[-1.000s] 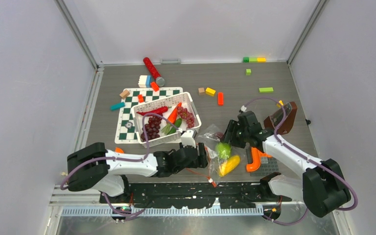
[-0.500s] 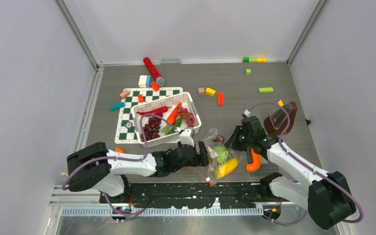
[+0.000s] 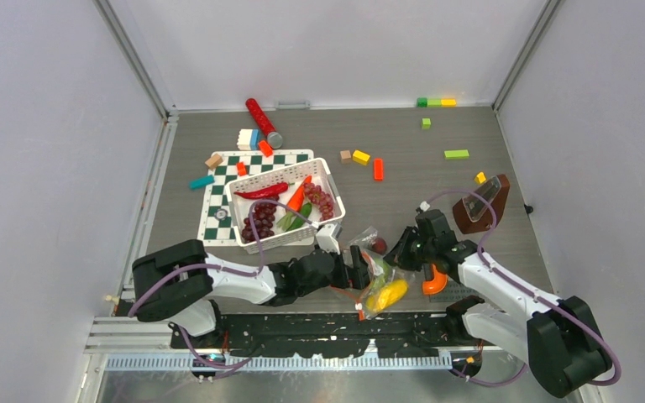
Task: Open the zip-top bag and remove the fake food
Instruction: Pick up the fake fruit from the zipper food storage bag.
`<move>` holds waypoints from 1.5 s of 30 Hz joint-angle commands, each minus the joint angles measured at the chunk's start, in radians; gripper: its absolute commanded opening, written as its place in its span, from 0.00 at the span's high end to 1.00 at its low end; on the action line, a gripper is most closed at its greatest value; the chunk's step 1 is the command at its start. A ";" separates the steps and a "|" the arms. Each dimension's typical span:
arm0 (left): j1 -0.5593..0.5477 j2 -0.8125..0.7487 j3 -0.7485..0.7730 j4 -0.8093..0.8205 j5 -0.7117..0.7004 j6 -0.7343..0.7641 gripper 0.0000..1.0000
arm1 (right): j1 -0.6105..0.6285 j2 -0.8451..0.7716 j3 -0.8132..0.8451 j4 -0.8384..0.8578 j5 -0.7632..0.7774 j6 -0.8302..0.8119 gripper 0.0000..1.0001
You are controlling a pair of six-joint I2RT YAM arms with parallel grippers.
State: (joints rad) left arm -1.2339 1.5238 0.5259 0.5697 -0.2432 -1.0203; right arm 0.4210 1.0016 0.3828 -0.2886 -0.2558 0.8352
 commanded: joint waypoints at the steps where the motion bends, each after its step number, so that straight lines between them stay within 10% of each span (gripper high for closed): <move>1: 0.005 0.004 0.041 -0.010 -0.028 -0.005 0.00 | -0.003 0.000 -0.022 0.075 -0.093 0.035 1.00; 25: 0.005 0.138 0.099 -0.020 0.035 -0.036 0.01 | -0.002 0.079 -0.079 0.284 -0.351 0.094 0.99; 35: 0.005 0.133 0.100 -0.018 0.052 -0.024 0.34 | -0.002 0.107 -0.078 0.299 -0.300 0.099 1.00; 45: 0.004 0.025 0.104 -0.169 0.035 0.041 0.40 | -0.002 0.032 -0.060 0.116 -0.123 0.059 0.99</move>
State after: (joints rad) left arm -1.2301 1.6176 0.6056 0.4770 -0.1989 -1.0294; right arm 0.4168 1.0748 0.2989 -0.0994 -0.4690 0.9184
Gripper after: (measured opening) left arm 0.793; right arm 0.042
